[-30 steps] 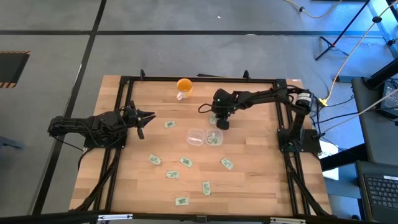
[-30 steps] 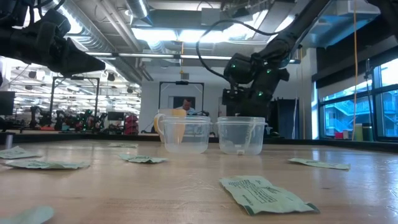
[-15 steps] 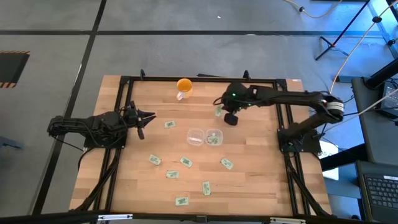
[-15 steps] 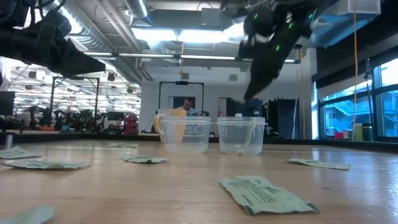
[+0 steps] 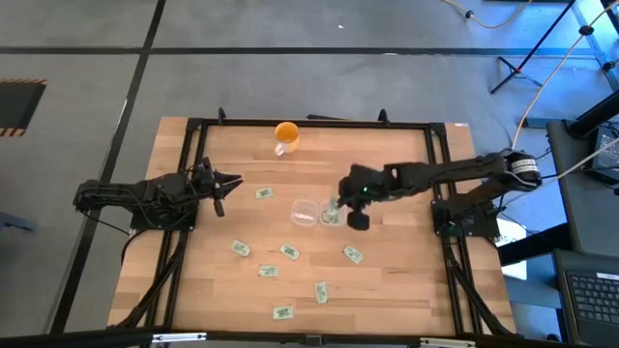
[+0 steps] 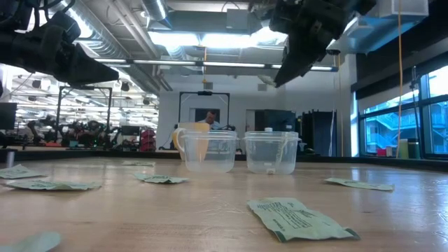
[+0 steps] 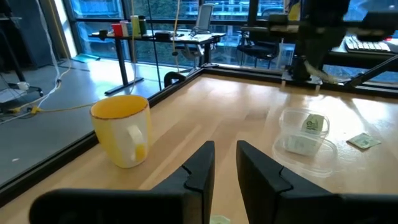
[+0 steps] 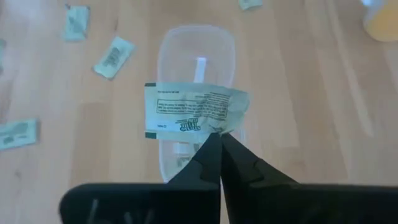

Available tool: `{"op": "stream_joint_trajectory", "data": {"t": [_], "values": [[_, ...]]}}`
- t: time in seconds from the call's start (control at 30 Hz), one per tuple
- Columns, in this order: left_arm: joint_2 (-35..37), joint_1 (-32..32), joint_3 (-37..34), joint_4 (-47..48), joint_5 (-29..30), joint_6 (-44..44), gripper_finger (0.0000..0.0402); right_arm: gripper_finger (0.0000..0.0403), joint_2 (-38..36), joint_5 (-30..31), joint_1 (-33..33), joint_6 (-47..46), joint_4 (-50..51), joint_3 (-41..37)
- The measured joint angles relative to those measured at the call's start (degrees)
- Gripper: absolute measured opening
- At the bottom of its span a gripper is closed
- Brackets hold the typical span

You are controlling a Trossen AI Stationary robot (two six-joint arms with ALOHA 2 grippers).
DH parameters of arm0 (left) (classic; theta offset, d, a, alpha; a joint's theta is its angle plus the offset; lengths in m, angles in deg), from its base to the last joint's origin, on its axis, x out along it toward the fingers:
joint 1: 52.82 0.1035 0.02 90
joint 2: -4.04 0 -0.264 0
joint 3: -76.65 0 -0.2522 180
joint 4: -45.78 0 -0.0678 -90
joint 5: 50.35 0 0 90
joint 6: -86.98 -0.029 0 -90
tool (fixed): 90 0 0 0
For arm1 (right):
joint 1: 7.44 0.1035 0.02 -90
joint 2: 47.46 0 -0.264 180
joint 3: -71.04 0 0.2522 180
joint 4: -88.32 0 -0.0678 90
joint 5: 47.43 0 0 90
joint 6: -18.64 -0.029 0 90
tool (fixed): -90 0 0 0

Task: Pick and place items into bin
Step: Put the stevia packet into the right transparent bin

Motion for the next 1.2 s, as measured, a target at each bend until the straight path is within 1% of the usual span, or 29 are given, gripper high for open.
{"op": "stream_joint_trajectory", "data": {"t": [0.1,0.3,0.5,0.63,1.07,1.2], "values": [[0.0,-0.02,-0.01,0.02,-1.32,0.02,0.0061,0.0002,2.46,2.17,1.37,-0.95,1.14,0.0],[0.0,0.0,-0.02,0.04,-2.32,0.02,0.0061,0.0001,8.24,2.19,1.64,-3.86,0.55,0.0],[0.0,0.0,-0.02,0.04,-2.36,0.02,0.0061,0.0004,12.14,2.22,1.54,-3.97,-0.2,0.0],[0.0,0.0,-0.02,0.04,-2.34,0.0,0.0061,0.0011,12.77,2.21,1.54,-3.87,-0.26,0.0],[0.0,0.0,-0.02,0.04,-2.34,0.02,0.0061,0.0014,12.77,2.58,1.51,-4.67,-0.26,0.0],[0.0,0.0,-0.02,0.04,-2.36,0.02,0.0061,0.0035,12.77,2.62,1.51,-4.74,-0.26,0.0]]}}
